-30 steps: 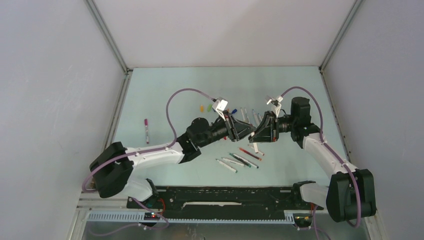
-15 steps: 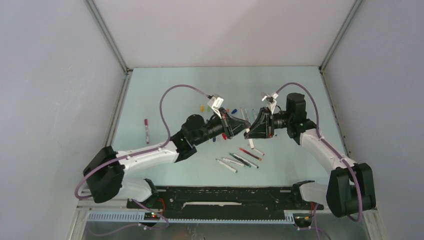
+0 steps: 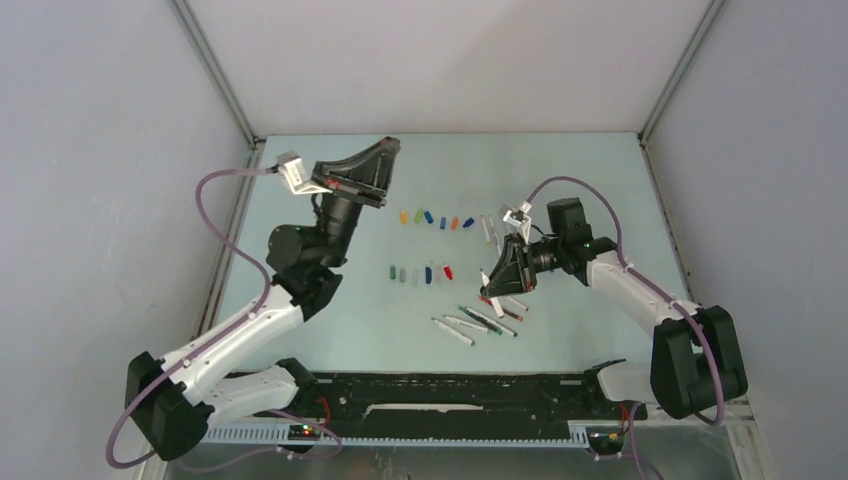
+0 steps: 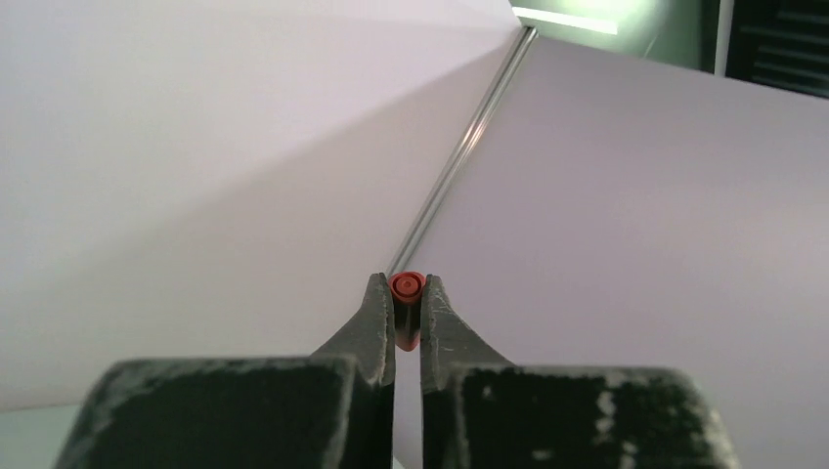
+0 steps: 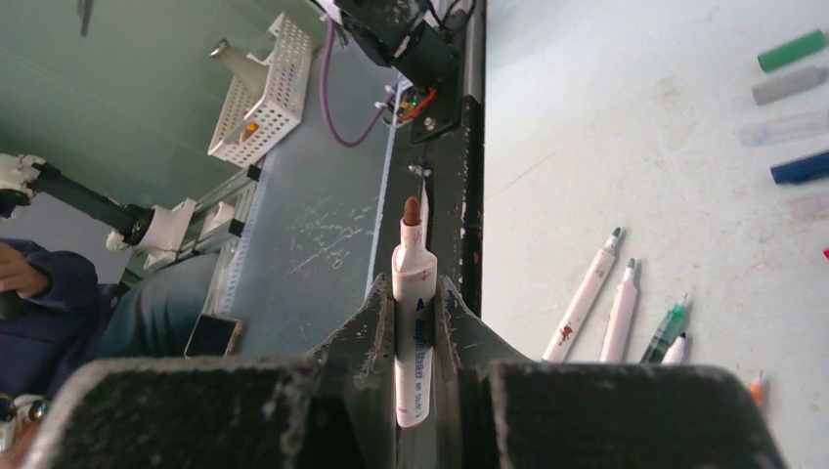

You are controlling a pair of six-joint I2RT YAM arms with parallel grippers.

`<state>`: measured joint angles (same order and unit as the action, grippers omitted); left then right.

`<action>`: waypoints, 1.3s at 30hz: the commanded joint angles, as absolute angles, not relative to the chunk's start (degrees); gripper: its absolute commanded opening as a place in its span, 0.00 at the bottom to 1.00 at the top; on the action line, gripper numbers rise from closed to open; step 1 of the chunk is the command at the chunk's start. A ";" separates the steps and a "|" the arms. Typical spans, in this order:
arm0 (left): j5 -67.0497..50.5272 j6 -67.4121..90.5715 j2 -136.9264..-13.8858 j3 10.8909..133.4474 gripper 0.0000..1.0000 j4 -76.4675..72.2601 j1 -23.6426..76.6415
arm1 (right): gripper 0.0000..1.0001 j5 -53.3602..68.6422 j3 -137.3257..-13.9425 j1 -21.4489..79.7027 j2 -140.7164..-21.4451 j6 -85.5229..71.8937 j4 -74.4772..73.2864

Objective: Open the pen caps
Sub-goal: Open the pen cap from the pen, then place the pen at the center of the board.

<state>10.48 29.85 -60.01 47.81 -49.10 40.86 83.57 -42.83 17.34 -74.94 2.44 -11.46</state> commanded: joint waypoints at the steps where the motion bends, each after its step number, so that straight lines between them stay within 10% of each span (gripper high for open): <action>1: 10.57 28.83 -57.72 46.74 0.00 -48.49 38.90 | 0.00 75.68 -50.69 17.87 -76.15 22.77 -33.12; 21: -1.58 45.28 -42.31 17.08 0.00 -33.23 35.91 | 0.01 35.65 -55.02 15.24 -80.71 35.36 -42.13; 39: -5.83 50.60 -52.45 19.37 0.00 -32.57 35.96 | 0.06 24.69 -56.76 15.99 -91.35 33.59 -42.38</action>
<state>-3.27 48.77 -51.31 16.82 -30.35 36.23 27.27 -54.11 15.68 -89.86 34.20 -42.37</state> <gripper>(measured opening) 0.049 0.129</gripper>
